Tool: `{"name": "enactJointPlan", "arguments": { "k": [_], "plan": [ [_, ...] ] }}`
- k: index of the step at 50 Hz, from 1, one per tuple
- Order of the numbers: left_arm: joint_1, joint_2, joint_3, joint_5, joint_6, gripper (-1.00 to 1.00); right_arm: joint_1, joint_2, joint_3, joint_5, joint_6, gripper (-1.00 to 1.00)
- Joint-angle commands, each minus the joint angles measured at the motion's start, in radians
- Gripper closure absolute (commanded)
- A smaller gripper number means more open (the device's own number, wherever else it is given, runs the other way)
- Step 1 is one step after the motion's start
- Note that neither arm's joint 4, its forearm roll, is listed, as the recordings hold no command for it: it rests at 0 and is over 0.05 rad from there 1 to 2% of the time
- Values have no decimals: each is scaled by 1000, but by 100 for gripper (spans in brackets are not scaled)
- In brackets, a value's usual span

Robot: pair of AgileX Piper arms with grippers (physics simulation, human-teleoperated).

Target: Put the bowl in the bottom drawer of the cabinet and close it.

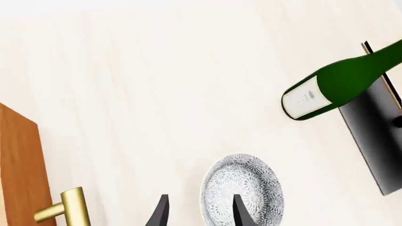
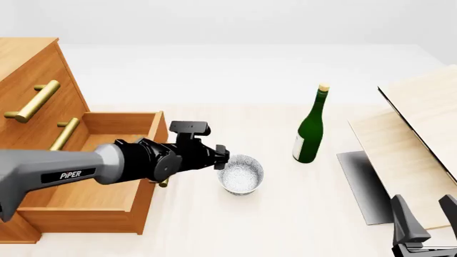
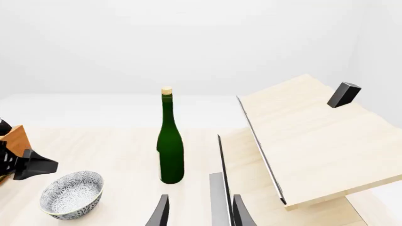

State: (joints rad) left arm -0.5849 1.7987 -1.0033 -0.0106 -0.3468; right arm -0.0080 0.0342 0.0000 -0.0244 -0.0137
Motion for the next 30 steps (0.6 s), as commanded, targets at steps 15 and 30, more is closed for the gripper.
{"name": "enactJointPlan", "arguments": {
  "k": [15, 30],
  "plan": [
    [-30, 126, -46, -34, -30, -100, 1, 0, -2, 3, 2, -100],
    [-40, 192, -81, -35, -45, -100, 1, 0, -2, 3, 2, -100]
  ]
}}
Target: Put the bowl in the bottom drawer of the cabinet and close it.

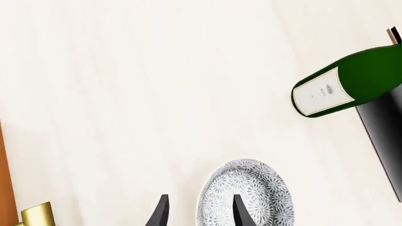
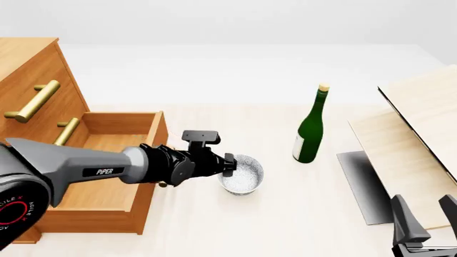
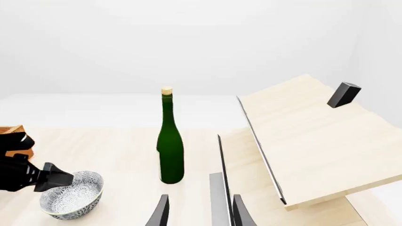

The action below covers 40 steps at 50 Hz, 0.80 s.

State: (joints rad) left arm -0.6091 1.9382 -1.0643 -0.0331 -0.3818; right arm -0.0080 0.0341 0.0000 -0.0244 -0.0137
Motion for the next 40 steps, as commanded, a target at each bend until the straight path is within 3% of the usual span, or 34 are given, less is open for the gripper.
{"name": "enactJointPlan", "arguments": {
  "k": [1, 28, 29, 40],
  "plan": [
    [-16, 52, -20, -12, -11, -100, 1, -1, -2, 4, 2, -100],
    [-29, 97, -24, -19, -18, -100, 1, 0, -2, 3, 2, -100],
    [-26, 92, -19, -23, -17, 100, 1, 0, -2, 3, 2, -100],
    [-29, 30, 23, -30, -26, 100, 1, 0, -2, 3, 2, -100]
  ]
}}
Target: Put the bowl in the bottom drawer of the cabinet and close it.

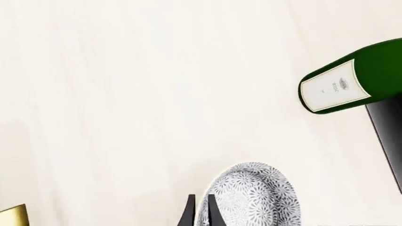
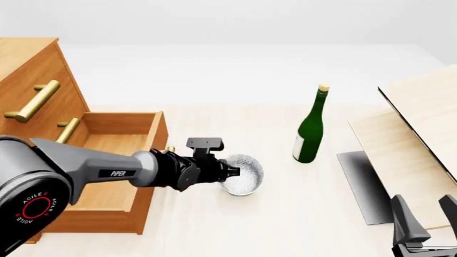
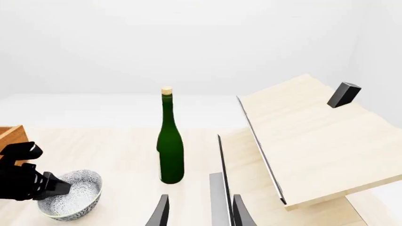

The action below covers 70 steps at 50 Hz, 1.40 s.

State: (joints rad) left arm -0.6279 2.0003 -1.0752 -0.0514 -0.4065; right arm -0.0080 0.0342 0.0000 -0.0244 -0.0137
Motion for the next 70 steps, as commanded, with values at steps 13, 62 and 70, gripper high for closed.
{"name": "enactJointPlan", "arguments": {
  "k": [13, 62, 70],
  "plan": [
    [18, -196, 112, 20, 15, 100, 1, 0, -2, 3, 2, -100],
    [236, -808, 309, 240, 144, 100, 1, 0, -2, 3, 2, -100],
    [315, -854, 316, 280, 122, 100, 1, 0, -2, 3, 2, -100]
  ]
}}
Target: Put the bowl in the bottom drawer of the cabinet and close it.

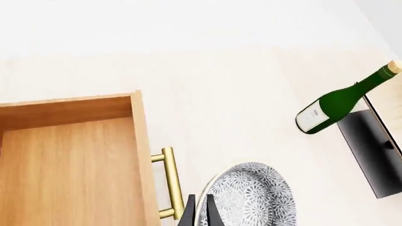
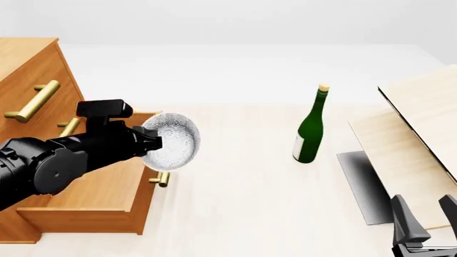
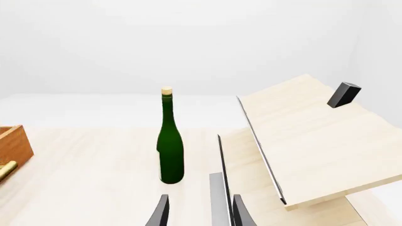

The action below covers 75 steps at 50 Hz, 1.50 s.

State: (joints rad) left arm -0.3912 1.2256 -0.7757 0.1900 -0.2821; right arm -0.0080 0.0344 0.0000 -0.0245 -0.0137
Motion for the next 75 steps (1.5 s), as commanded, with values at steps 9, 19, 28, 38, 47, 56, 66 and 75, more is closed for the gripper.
{"name": "enactJointPlan", "arguments": {
  "k": [9, 19, 28, 38, 47, 56, 66, 75],
  "plan": [
    [170, -125, 23, 61, 1, 100, 1, 0, -2, 3, 2, -100],
    [242, -144, 37, 67, 9, 100, 1, 0, -2, 4, 2, -100],
    [322, -125, 76, 45, -13, 100, 0, -1, -2, 4, 3, -100],
    [405, -123, 73, 48, -45, 100, 1, 0, -2, 3, 2, -100],
    [456, -93, 113, 14, -80, 100, 1, 0, -2, 3, 2, -100],
    [495, -34, 135, -28, -105, 100, 1, 0, -2, 3, 2, -100],
    [513, 52, 148, -84, -118, 100, 1, 0, -2, 3, 2, -100],
    [515, 106, 141, -112, -121, 100, 1, -1, -2, 4, 2, -100]
  ]
}}
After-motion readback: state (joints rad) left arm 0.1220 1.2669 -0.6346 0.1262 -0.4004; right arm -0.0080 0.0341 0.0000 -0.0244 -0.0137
